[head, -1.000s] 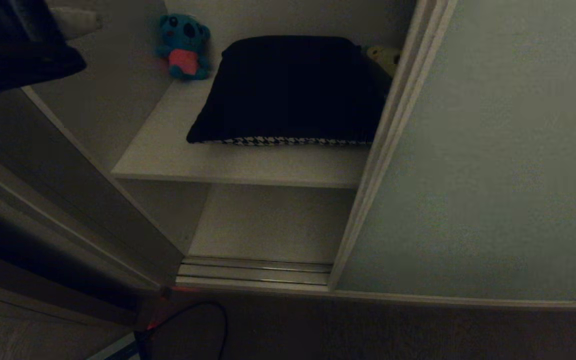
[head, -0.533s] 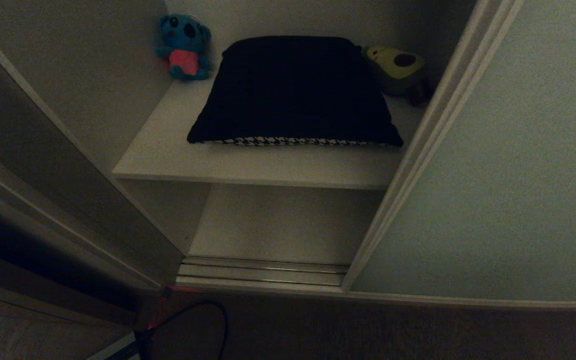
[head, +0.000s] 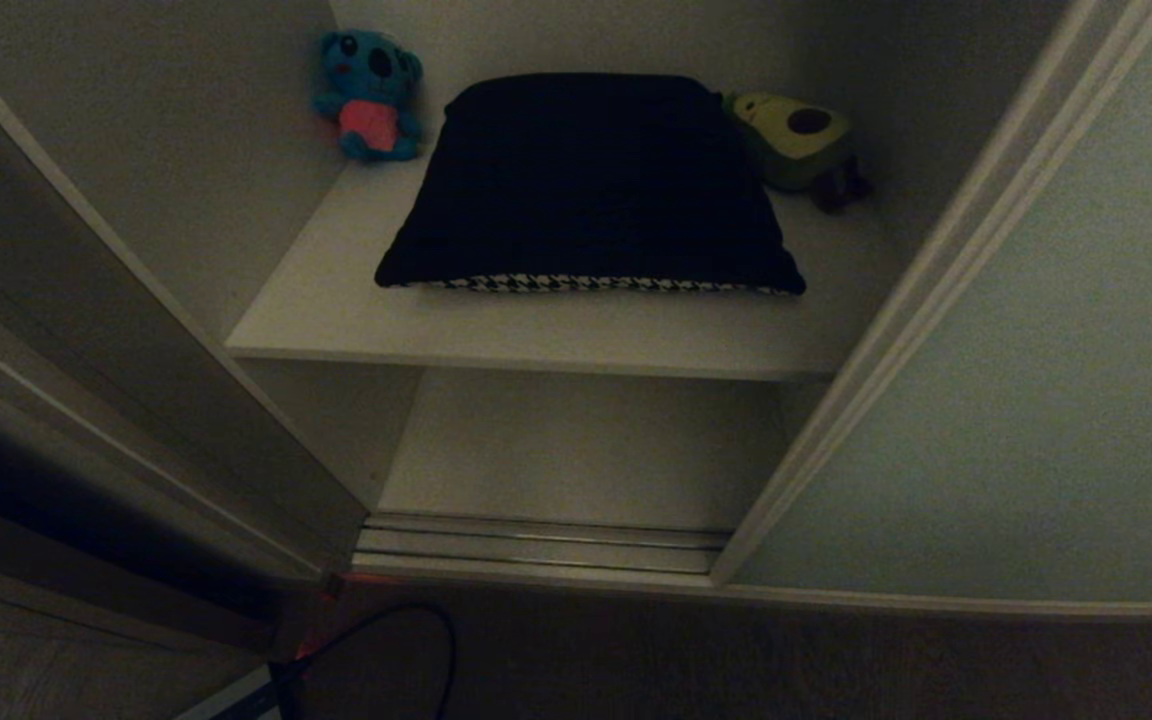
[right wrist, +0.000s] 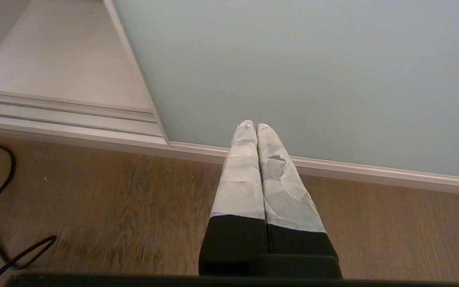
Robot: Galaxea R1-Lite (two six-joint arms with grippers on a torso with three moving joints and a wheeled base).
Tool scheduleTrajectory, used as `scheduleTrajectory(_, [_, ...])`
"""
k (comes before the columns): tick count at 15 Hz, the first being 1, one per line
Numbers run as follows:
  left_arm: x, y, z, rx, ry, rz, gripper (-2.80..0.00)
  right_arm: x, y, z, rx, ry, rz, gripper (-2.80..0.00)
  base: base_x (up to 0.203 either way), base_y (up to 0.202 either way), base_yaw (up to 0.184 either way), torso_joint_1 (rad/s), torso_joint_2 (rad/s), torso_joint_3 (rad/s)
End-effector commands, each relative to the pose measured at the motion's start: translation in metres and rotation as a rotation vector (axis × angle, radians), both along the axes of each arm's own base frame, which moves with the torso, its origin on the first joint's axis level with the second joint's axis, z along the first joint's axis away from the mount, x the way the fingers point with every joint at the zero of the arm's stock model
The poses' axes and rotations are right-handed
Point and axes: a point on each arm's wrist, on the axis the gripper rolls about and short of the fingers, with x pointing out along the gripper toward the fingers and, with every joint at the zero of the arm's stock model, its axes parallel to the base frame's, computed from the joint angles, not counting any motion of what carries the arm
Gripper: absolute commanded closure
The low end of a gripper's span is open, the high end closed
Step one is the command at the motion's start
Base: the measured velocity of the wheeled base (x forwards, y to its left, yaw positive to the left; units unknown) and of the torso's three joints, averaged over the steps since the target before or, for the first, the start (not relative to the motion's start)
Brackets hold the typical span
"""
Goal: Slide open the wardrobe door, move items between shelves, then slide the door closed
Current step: Open the door
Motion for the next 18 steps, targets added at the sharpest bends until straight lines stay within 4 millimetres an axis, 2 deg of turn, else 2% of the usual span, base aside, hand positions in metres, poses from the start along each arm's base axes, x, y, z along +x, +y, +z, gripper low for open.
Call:
scheduleTrajectory(1, [-0.004, -0.001, -0.017, 0.017, -0.012, 0.003, 0.0, 0.0, 0.0, -0.001, 0.0, 0.004, 0.0, 0.0, 0.0, 0.0, 0.0, 0.0, 0.0, 0.0])
scheduleTrajectory(5, [0.006, 0.0, -0.047, 0.078, 0.035, -0.049, 0.0, 0.0, 0.0, -0.001, 0.0, 0.004, 0.0, 0.0, 0.0, 0.0, 0.0, 0.0, 0.0, 0.0])
scheduleTrajectory(7, [0.006, 0.001, -0.054, 0.077, 0.022, -0.152, 0.0, 0.0, 0.0, -0.001, 0.0, 0.004, 0.0, 0.0, 0.0, 0.0, 0.0, 0.0, 0.0, 0.0])
scheduleTrajectory(10, [-0.008, 0.001, -0.079, 0.078, -0.054, -0.181, 0.0, 0.0, 0.0, -0.001, 0.0, 0.004, 0.0, 0.0, 0.0, 0.0, 0.0, 0.0, 0.0, 0.0])
scheduleTrajectory(12, [-0.016, 0.001, -0.094, 0.035, -0.032, -0.181, 0.0, 0.0, 0.0, -0.001, 0.0, 0.004, 0.0, 0.0, 0.0, 0.0, 0.0, 0.0, 0.0, 0.0])
scheduleTrajectory(14, [-0.017, 0.001, -0.096, -0.047, -0.034, -0.165, 0.0, 0.0, 0.0, -0.001, 0.0, 0.004, 0.0, 0.0, 0.0, 0.0, 0.0, 0.0, 0.0, 0.0])
scheduleTrajectory(18, [-0.018, 0.003, -0.1, -0.094, 0.036, -0.089, 0.0, 0.0, 0.0, -0.001, 0.0, 0.004, 0.0, 0.0, 0.0, 0.0, 0.0, 0.0, 0.0, 0.0])
